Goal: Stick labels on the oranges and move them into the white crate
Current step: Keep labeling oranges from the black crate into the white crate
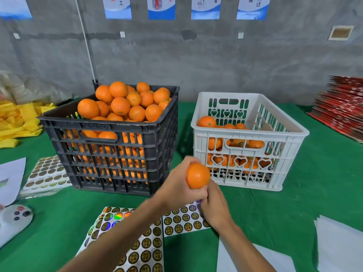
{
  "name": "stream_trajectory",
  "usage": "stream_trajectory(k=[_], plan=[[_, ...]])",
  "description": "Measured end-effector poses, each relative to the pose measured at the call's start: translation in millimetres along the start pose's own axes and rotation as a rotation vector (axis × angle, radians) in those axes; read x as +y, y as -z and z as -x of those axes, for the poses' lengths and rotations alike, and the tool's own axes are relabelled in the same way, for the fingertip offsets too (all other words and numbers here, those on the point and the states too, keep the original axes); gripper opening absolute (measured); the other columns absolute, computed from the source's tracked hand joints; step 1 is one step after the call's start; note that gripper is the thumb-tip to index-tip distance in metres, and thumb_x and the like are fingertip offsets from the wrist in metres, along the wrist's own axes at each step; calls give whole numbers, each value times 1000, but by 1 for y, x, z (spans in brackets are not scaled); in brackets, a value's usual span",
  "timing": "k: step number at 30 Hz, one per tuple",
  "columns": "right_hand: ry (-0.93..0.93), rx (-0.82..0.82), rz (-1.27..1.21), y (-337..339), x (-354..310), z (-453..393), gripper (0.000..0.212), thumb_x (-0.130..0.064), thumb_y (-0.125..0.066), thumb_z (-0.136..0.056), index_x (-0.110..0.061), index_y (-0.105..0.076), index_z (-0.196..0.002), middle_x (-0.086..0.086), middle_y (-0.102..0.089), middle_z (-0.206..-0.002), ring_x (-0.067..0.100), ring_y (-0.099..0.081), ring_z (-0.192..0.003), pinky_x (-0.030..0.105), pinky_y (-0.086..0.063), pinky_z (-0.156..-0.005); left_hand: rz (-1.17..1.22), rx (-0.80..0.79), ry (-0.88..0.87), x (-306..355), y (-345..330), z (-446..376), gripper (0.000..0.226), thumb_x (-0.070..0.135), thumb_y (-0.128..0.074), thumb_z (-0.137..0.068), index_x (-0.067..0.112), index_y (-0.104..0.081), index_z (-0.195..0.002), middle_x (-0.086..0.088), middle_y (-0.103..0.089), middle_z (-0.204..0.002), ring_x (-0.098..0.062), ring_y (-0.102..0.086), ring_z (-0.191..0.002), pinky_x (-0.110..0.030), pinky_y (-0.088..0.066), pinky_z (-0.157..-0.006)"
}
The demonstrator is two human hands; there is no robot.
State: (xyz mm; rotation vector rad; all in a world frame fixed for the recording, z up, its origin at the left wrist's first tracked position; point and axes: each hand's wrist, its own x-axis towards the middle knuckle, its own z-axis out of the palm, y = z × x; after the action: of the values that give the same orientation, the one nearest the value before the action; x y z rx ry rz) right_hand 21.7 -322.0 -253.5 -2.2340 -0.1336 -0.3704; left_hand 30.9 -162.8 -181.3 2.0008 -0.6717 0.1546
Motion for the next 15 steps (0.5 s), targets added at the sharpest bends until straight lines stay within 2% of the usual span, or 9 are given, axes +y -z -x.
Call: stream_trajectory(k=[1,2,5,9,12,15], plan=[[-12,-33,-4,3,3,-1,20,-15,-47,-104,-29,-60,-109,-4,-65,-100,18,-62,-91,33,-51,-75,43,18,118,-16,-15,7,66,41,-87,-74,46,-46,-125,17,-61,-115,-4,-67,-97,-29,-61,-77],[-18,-76,4,7,6,-3,27,-6,-47,-101,-26,-63,-110,-2,-65,-101,19,-61,-94,32,-51,-78,46,39,223,-30,-27,12,60,44,-85,-76,44,-46,-121,14,-63,-112,-6,-67,-94,-29,-60,-79],[34,-214,88,19,19,-6,38,4,-45,-98,-14,-67,-124,-2,-61,-124,14,-54,-118,32,-44,-105,50,61,395,-55,-43,13,54,55,-80,-76,41,-45,-115,10,-63,-111,-5,-64,-94,-20,-49,-74],[92,-373,101,31,30,-6,35,-20,-51,-104,-21,-61,-137,-18,-48,-145,-2,-36,-135,26,-28,-118,43,-2,400,-64,-39,-1,62,68,-73,-69,42,-45,-117,11,-62,-111,-7,-64,-96,-19,-45,-72],[136,-427,239,38,39,-4,57,-50,-52,-101,-27,-46,-153,-28,-33,-154,-9,-25,-141,25,-21,-121,85,63,424,-73,-35,-2,50,56,-79,-81,39,-49,-117,11,-64,-109,-6,-66,-91,-14,-46,-70],[165,-443,353,42,46,-7,75,-67,-47,-98,-26,-34,-159,-23,-24,-163,-2,-20,-149,27,-15,-123,174,121,449,-77,-32,-5,44,49,-81,-83,37,-52,-114,4,-69,-105,-6,-70,-83,-16,-51,-69]])
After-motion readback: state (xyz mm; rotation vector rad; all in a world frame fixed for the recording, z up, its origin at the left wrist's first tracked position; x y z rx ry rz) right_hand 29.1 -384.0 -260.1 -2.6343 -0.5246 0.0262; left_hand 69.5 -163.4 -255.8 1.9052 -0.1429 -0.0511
